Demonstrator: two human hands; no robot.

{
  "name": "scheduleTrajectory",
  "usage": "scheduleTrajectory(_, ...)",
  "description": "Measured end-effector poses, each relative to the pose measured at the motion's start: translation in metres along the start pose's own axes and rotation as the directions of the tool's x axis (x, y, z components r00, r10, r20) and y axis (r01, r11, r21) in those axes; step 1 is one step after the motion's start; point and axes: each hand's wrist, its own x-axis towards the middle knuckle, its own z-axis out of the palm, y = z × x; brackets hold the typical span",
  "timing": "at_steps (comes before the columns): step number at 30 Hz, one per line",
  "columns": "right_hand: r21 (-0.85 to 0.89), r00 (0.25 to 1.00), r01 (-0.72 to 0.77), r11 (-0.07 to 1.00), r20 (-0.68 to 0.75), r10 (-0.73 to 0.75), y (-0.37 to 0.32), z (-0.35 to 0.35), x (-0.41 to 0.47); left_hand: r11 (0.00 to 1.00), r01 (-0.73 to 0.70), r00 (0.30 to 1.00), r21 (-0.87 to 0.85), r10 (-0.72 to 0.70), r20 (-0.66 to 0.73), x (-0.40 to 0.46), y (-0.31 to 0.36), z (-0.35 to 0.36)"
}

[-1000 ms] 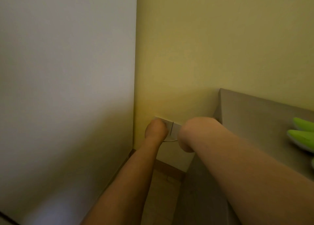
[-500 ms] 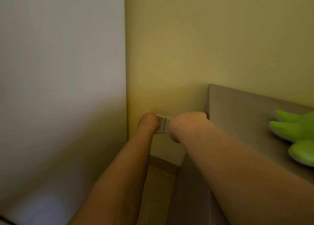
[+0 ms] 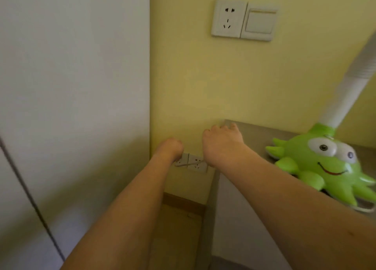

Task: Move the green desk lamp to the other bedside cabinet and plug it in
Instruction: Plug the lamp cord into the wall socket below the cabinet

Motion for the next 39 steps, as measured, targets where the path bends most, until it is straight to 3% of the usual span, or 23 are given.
scheduleTrajectory(7, 0.081, 0.981, -0.077, 0.994, -0.172, 0.090, 0.063, -0.030, -0.062, 0.980, -0.201, 0.971, -0.003, 0.199, -0.129, -0.055, 0.106, -0.063)
scheduleTrajectory(15, 0.239, 0.934, -0.196, 0.951, -0.251, 0.255, 0.146, -0.033, -0.118, 0.922, -0.373, 0.915, 0.099, 0.384, -0.122, -0.103, 0.212, -0.073)
scheduleTrajectory(20, 0.428, 0.921, -0.240, 0.871, -0.182, 0.343, 0.197, -0.021, -0.145, 0.836, -0.533, 0.838, 0.132, 0.543, -0.055, -0.131, 0.259, -0.056)
scheduleTrajectory(26, 0.591, 0.907, -0.354, 0.725, 0.027, 0.420, 0.238, 0.002, -0.161, 0.767, -0.614, 0.788, 0.186, 0.587, 0.182, -0.155, 0.288, -0.034)
scheduleTrajectory(31, 0.566, 0.928, -0.350, 0.747, 0.102, 0.358, 0.243, 0.025, -0.162, 0.727, -0.627, 0.769, 0.281, 0.517, 0.377, -0.162, 0.295, -0.019)
scheduleTrajectory(39, 0.537, 0.939, -0.338, 0.773, 0.137, 0.315, 0.244, 0.035, -0.150, 0.680, -0.633, 0.771, 0.369, 0.509, 0.383, -0.153, 0.295, -0.017)
